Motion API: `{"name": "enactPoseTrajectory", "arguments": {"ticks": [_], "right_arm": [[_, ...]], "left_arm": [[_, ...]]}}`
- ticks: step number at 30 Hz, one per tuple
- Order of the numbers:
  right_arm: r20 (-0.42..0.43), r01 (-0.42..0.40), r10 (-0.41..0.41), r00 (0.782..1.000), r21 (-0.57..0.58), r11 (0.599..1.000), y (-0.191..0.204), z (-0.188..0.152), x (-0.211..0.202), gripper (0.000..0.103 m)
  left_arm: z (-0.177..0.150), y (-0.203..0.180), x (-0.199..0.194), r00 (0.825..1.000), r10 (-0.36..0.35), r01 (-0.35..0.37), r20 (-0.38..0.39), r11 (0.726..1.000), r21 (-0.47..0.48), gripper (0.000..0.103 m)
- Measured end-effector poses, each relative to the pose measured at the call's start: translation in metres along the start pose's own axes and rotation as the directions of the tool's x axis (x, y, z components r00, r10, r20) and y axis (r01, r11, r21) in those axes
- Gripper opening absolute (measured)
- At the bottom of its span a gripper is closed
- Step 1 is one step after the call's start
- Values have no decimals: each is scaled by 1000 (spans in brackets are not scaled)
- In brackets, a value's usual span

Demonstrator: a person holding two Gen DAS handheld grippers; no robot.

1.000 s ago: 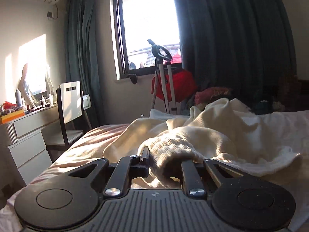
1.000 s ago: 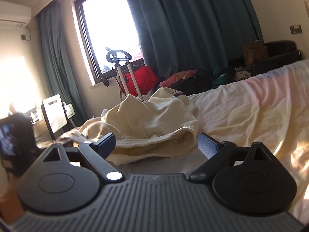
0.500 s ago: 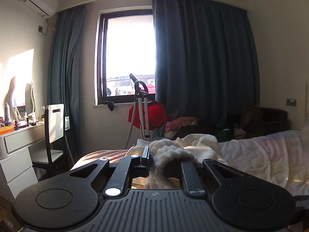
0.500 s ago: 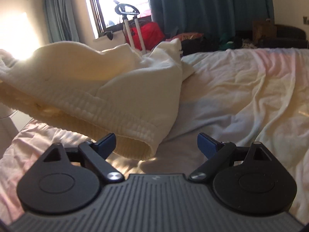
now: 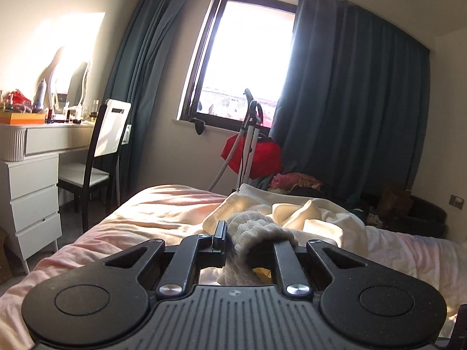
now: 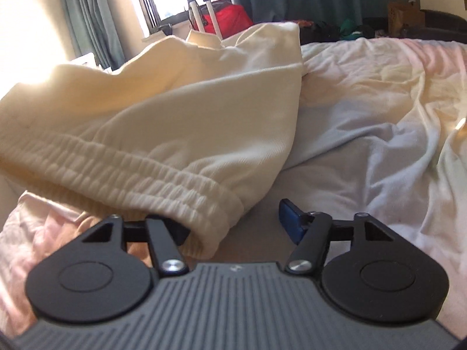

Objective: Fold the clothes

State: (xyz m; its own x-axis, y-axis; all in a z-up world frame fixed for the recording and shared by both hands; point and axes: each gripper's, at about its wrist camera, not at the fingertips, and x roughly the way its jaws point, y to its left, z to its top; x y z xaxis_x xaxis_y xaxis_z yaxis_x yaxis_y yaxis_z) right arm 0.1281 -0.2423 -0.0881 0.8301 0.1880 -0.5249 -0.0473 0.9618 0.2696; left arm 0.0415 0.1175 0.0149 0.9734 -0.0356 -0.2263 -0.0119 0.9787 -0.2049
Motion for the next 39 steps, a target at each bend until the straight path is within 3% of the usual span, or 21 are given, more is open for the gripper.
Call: {"name": "enactPoseTrajectory", "arguments": {"ticks": [3, 5, 7, 9, 13, 18, 21, 23, 26, 28, 29, 30, 32, 34, 37, 39], "right_arm": [[66, 15, -14, 998, -16, 1000, 4, 3, 6, 61], [59, 20, -19, 998, -17, 1000, 3, 5, 14, 57], [35, 46, -45, 998, -28, 999, 3, 8, 20, 36], [45, 65, -63, 997, -40, 997, 4, 13, 15, 27], [131, 100, -91, 987, -66, 993, 6, 27, -12, 22], [279, 188, -142, 950, -144, 972, 14, 45, -64, 21], [366, 291, -190, 911, -245, 925, 24, 52, -92, 20], [370, 337, -215, 904, -306, 891, 25, 50, -99, 20], [264, 346, -254, 930, -402, 848, 22, 40, -86, 20], [171, 326, -279, 945, -429, 842, 19, 31, -72, 20], [128, 310, -282, 951, -397, 864, 15, 28, -67, 20], [86, 293, -282, 956, -362, 885, 11, 27, -63, 20], [47, 262, -259, 965, -252, 931, -2, 31, -66, 20], [27, 232, -230, 973, -149, 961, -15, 35, -69, 20], [29, 205, -203, 979, -71, 976, -24, 37, -74, 20], [36, 198, -196, 980, -64, 978, -24, 38, -76, 20]], "left_arm": [[-1, 15, 14, 999, 12, -14, -43, 999, -37, 12], [-4, 20, 21, 998, 20, -22, -62, 999, -29, 12], [-6, 22, 29, 996, 30, -32, -83, 999, -14, 12], [-8, 24, 41, 992, 33, -35, -121, 999, -16, 12], [-13, 29, 53, 978, 32, -40, -205, 999, -34, 13], [-34, 22, 61, 940, 2, -37, -340, 995, -97, 13], [-52, 9, 58, 911, -22, -11, -411, 997, -80, 13], [-64, -8, 53, 893, -3, 20, -451, 999, 32, 13], [-76, -28, 45, 874, 34, 62, -485, 982, 181, 19], [-79, -32, 39, 870, 46, 71, -490, 973, 217, 22], [-79, -35, 35, 872, 51, 77, -486, 968, 240, 27], [-80, -38, 31, 875, 55, 84, -482, 961, 263, 29], [-80, -45, 22, 886, 64, 101, -460, 940, 326, 48], [-82, -55, 11, 908, 95, 96, -408, 901, 423, 60], [-91, -72, -1, 934, 125, 93, -334, 818, 567, 68], [-99, -84, -4, 946, 121, 113, -301, 747, 656, 71]]}}
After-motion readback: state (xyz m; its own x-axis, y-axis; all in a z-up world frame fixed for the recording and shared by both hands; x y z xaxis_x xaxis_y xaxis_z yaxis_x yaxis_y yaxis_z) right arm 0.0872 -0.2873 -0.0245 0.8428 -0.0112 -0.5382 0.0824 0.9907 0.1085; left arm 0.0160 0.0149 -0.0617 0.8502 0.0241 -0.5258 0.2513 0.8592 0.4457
